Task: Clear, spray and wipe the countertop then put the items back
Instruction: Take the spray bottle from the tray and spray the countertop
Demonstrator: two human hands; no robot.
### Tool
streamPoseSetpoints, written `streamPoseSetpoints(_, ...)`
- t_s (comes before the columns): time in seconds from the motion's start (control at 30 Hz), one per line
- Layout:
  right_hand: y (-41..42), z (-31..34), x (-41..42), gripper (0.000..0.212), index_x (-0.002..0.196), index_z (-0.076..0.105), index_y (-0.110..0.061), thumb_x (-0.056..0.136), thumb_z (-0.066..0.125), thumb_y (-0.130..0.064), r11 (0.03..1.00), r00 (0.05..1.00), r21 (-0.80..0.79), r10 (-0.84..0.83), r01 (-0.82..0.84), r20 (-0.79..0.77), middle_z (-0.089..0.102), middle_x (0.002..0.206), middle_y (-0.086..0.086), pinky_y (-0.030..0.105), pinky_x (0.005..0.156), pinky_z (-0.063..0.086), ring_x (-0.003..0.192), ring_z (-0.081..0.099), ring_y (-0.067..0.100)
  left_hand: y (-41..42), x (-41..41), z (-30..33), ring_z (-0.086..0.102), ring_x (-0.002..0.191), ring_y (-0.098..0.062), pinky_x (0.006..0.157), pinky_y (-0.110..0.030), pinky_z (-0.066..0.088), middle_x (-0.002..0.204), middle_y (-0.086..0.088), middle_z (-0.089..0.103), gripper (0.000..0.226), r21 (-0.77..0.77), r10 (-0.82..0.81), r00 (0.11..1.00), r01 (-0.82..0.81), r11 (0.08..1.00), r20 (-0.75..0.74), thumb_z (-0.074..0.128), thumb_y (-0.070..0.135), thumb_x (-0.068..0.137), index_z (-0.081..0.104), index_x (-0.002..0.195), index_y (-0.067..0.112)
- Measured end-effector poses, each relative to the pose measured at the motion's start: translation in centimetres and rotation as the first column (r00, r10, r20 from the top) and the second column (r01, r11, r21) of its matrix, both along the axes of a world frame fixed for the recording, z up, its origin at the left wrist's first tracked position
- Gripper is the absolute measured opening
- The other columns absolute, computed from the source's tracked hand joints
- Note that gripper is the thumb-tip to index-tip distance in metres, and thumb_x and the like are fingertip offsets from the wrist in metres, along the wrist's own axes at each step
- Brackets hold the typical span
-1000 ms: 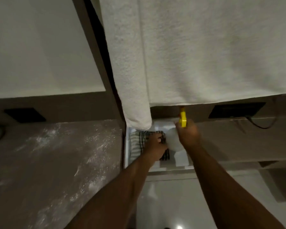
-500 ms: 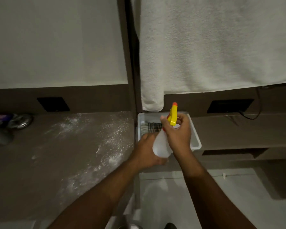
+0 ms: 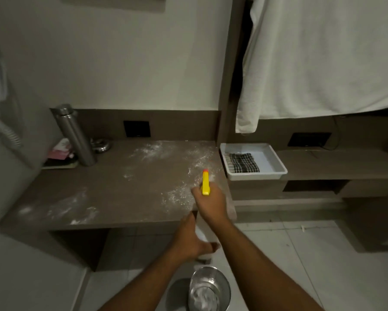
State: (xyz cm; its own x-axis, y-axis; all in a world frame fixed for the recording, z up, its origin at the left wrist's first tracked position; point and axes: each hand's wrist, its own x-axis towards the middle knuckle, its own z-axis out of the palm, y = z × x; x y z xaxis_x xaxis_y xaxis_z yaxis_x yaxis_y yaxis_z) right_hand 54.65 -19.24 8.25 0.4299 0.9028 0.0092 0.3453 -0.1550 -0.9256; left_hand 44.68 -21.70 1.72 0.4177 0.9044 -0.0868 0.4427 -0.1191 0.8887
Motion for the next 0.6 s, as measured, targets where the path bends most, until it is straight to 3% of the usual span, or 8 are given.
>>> streamPoseSetpoints(0.13, -3.4, -2.3, -2.0, 0.025, 0.066, 0.055, -0.015, 0.083, 0.062, -0.032, 0.998, 0.999, -0.062, 0.011, -0.008, 0.050, 0.054, 0.060, 0.000, 0.039, 0.063, 0.048, 0.057, 0.051, 0.019, -4.1, -1.9, -1.7, 0.051, 0.117, -0.011, 0.096, -0.033, 0.051, 0.126, 0.011, 0.047, 0.106, -0.114, 0.036, 0.997, -0.045, 0.993, -0.072, 0.084, 0.057, 0.040, 0.036, 0.132, 0.032)
streamPoseSetpoints(0.23, -5.5, -3.5, -1.9, 0.029, 0.059, 0.050, -0.019, 0.082, 0.062, -0.031, 0.995, 0.996, -0.097, 0.005, 0.004, 0.088, 0.050, 0.054, -0.004, 0.032, 0.055, 0.043, 0.052, 0.047, 0.013, -6.8, -2.0, -2.1, 0.048, 0.121, -0.011, 0.100, -0.031, 0.047, 0.134, 0.009, 0.045, 0.117, -0.154, 0.042, 0.992, -0.060, 0.986, -0.118, 0.081, 0.064, 0.039, 0.033, 0.139, 0.026)
streamPoseSetpoints(0.43, -8.3, -4.8, -1.4, 0.032, 0.057, 0.046, -0.019, 0.085, 0.060, -0.026, 0.986, 0.994, -0.146, 0.088, -0.079, 0.058, 0.046, 0.052, -0.004, 0.030, 0.054, 0.036, 0.051, 0.044, 0.013, -9.7, -1.8, -2.5, 0.048, 0.125, -0.009, 0.105, -0.033, 0.045, 0.136, 0.010, 0.050, 0.115, -0.222, 0.025, 0.992, -0.053, 0.974, -0.125, 0.084, 0.062, 0.038, 0.040, 0.138, 0.026)
streamPoseSetpoints(0.6, -9.9, -5.4, -0.9, 0.030, 0.059, 0.050, -0.015, 0.086, 0.061, -0.022, 0.985, 0.996, -0.163, -0.048, 0.061, 0.080, 0.049, 0.054, 0.000, 0.027, 0.054, 0.036, 0.053, 0.045, 0.015, -10.7, -1.6, -3.2, 0.048, 0.122, -0.005, 0.104, -0.029, 0.044, 0.130, 0.020, 0.049, 0.110, -0.253, -0.019, 0.989, -0.019, 0.967, -0.147, 0.084, 0.068, 0.035, 0.041, 0.132, 0.039)
